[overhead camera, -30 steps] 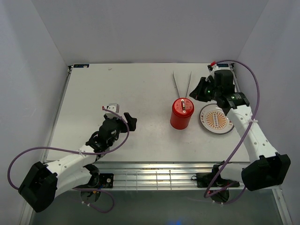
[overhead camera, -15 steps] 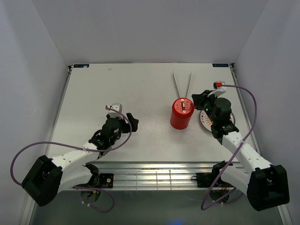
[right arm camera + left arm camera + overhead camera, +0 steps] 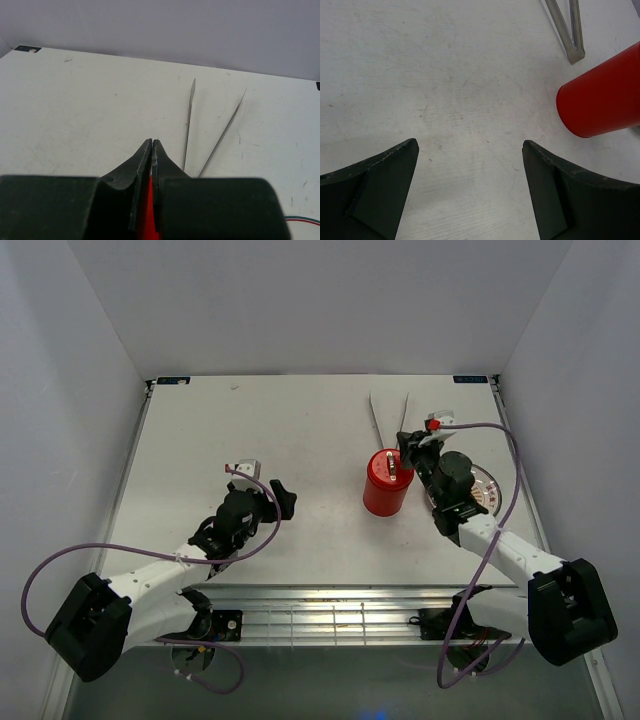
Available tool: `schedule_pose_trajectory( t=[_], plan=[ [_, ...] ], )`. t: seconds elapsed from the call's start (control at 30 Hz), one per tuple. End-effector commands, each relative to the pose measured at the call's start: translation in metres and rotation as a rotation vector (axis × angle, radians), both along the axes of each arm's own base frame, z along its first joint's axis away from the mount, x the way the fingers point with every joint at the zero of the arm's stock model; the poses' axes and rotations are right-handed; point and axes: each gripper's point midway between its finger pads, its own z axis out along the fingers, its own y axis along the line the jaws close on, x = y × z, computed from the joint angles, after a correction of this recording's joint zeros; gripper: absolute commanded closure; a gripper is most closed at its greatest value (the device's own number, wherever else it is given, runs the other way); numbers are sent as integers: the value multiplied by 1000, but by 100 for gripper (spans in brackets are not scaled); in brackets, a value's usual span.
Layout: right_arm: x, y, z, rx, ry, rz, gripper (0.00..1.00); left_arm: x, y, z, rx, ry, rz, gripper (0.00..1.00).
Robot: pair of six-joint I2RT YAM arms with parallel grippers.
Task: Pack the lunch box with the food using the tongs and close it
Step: Adjust the box lid on the packing box.
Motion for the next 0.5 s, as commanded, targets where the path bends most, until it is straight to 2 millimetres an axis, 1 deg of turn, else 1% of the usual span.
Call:
schedule_pose_trajectory(
  t=[0.0, 0.03, 0.07, 0.1, 0.13, 0.2, 0.23, 0.3, 0.33, 0.4, 0.43, 0.47],
  plan=[
    [1, -3, 15, -49, -104, -98, 92, 5, -8, 23, -34, -51, -21, 5],
    [0, -1, 12, -47, -102, -105, 92, 4, -8, 24, -36, -53, -23, 5],
    [-1, -3, 11, -42, -107, -114, 92, 4, -8, 24, -36, -51, -24, 5],
    [-3, -9, 0, -45, -97, -140, 92, 4, -8, 24, -37, -53, -25, 5],
    [-4, -13, -2, -70, -108, -152, 92, 4, -8, 25, -40, -54, -25, 5],
    [-5, -13, -6, -69, -106, -150, 92, 3, -9, 25, -44, -54, -29, 5],
    [-7, -12, -14, -76, -92, -141, 92, 3, -9, 25, -44, -54, -30, 5],
    [-8, -14, -17, -64, -91, -151, 92, 3, -9, 26, -47, -54, -33, 5],
    [-10, -15, -30, -75, -71, -152, 92, 3, -10, 26, -46, -53, -33, 5],
    [-12, -14, -35, -75, -68, -147, 92, 3, -10, 25, -45, -51, -33, 5],
    [-13, -15, -44, -87, -51, -144, 92, 3, -9, 26, -45, -55, -32, 5],
    [-14, -13, -49, -76, -37, -135, 92, 3, -9, 26, -45, -55, -30, 5]
  ],
)
